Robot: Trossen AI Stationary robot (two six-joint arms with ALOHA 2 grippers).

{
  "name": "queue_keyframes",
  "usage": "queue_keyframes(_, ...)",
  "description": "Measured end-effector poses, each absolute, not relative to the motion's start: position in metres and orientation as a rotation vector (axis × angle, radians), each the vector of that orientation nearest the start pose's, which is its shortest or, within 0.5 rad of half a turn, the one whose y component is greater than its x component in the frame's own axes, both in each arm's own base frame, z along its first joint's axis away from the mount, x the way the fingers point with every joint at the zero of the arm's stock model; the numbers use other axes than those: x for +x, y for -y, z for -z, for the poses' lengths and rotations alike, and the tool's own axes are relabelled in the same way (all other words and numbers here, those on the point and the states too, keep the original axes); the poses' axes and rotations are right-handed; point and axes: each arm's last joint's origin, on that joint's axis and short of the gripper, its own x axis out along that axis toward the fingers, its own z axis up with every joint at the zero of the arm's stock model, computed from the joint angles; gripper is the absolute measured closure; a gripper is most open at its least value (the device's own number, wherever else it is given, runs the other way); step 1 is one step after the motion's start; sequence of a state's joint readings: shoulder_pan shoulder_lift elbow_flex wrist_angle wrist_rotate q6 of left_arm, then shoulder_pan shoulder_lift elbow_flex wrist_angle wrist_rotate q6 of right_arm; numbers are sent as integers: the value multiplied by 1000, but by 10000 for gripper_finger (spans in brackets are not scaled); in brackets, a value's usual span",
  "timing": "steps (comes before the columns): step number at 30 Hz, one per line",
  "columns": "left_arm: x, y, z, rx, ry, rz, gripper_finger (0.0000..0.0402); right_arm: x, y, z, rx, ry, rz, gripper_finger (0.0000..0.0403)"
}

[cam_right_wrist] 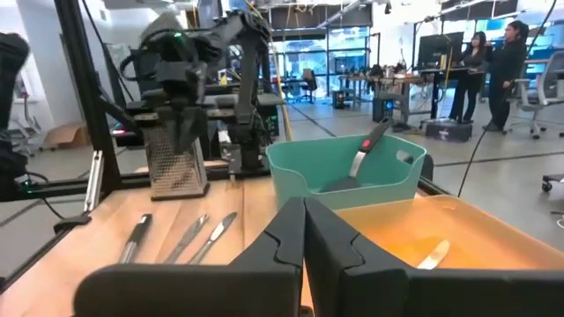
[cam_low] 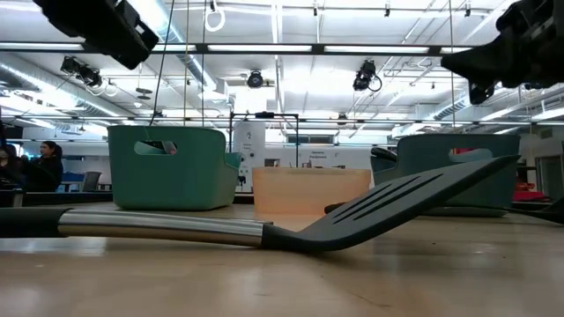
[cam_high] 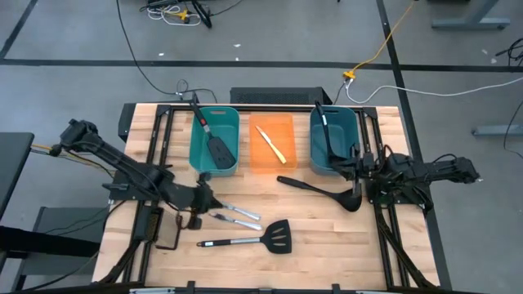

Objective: Pick & Place Kitchen Items
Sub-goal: Put the black spatula into the green bin

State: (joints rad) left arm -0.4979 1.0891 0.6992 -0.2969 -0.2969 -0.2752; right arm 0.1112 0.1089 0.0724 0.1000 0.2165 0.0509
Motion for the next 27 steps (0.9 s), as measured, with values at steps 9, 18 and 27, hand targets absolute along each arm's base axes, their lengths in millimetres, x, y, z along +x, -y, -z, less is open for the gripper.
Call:
queue_keyframes(9,225,139,-210,-114,-904,165,272,103,-3,-175,69,53,125,396)
queue_keyframes(18,232,172,-165,-85,-1078,153,178,103,-1,-175,112,60,173,396)
queue_keyframes(27,229,189,-139,-91,-1155,168,170,103,-1,-175,142,61,172,396)
